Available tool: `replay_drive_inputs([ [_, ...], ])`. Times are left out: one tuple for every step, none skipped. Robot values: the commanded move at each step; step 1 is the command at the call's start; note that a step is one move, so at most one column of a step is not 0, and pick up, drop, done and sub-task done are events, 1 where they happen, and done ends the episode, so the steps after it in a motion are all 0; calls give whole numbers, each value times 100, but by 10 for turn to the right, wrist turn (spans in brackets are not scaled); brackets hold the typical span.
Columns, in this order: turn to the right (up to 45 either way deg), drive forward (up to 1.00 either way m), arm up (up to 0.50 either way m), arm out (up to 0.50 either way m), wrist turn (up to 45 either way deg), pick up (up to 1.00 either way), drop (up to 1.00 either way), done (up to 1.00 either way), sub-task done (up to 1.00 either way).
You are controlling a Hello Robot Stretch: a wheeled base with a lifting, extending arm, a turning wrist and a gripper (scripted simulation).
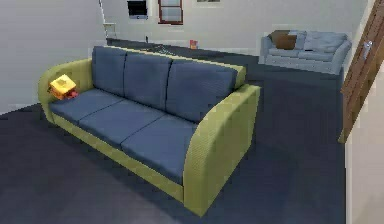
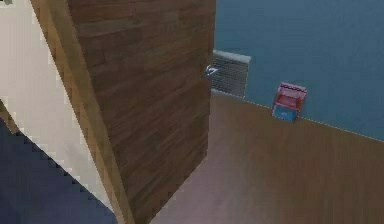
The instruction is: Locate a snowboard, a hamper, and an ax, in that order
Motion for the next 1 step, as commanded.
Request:
replay_drive_inputs([
  [180, 0, 0, 0, 0, 0, 0, 0, 0],
])
